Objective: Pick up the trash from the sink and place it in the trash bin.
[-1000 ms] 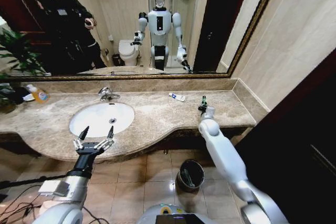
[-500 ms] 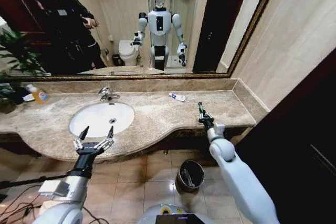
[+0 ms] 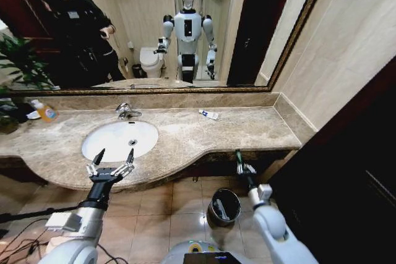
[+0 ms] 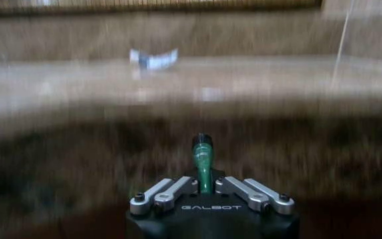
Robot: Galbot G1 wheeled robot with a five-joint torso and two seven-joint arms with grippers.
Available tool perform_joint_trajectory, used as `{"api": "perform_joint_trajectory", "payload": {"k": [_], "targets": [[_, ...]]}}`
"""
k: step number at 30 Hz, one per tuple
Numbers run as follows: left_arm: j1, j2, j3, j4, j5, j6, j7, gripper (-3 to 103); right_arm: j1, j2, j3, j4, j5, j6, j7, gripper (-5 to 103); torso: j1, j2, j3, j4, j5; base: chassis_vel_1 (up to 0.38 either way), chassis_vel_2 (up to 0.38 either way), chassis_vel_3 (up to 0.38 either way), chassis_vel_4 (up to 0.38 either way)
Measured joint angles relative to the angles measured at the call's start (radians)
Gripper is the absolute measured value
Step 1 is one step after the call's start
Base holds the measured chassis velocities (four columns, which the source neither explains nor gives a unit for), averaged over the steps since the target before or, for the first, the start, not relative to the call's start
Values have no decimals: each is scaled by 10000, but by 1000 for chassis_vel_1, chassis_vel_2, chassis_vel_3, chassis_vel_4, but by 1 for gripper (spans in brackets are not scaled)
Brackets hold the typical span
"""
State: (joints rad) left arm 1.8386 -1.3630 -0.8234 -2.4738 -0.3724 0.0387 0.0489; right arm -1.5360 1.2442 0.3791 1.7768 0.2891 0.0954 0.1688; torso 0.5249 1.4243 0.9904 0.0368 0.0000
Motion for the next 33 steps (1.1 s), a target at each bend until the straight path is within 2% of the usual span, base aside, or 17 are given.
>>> {"api": "perform_joint_trajectory", "payload": {"k": [9, 11, 12, 17, 18, 22, 25, 33], "targets": [[0, 0, 0, 0, 0, 0, 0, 100, 262, 436, -429, -2318, -2, 503, -432, 8, 1, -1, 0, 0, -3, 0, 0, 0, 0], [0, 0, 0, 0, 0, 0, 0, 100, 849, 707, -543, -3933, -389, 918, -527, 8, 1, -1, 1, 0, -1, 0, 0, 0, 0], [0, 0, 0, 0, 0, 0, 0, 100, 849, 707, -543, -3933, -389, 918, -527, 8, 1, -1, 1, 0, -1, 0, 0, 0, 0], [0, 0, 0, 0, 0, 0, 0, 100, 1930, 1213, -651, -6421, -1073, 1504, -686, 8, 2, -2, 1, 1, -1, 0, 0, 0, 0], [0, 0, 0, 0, 0, 0, 0, 100, 1930, 1213, -651, -6421, -1073, 1504, -686, 8, 2, -2, 1, 1, -1, 0, 0, 0, 0], [0, 1, 0, 0, 0, 0, 0, 100, 2831, 1792, -563, -7989, -1681, 1912, -1013, 8, 1, -1, 1, 0, 1, 0, 0, 0, 0], [0, 0, 0, 0, 0, 0, -1, 100, 3369, 2082, -473, -8802, -2060, 2154, -1168, 8, 2, -2, 1, 2, -1, 0, 0, 0, 0], [0, 0, 0, 0, 0, 0, 0, 100, 3627, 2269, -424, -9161, -2135, 2092, -1363, 8, 2, -1, 1, 1, -2, 0, 0, 0, 0]]}}
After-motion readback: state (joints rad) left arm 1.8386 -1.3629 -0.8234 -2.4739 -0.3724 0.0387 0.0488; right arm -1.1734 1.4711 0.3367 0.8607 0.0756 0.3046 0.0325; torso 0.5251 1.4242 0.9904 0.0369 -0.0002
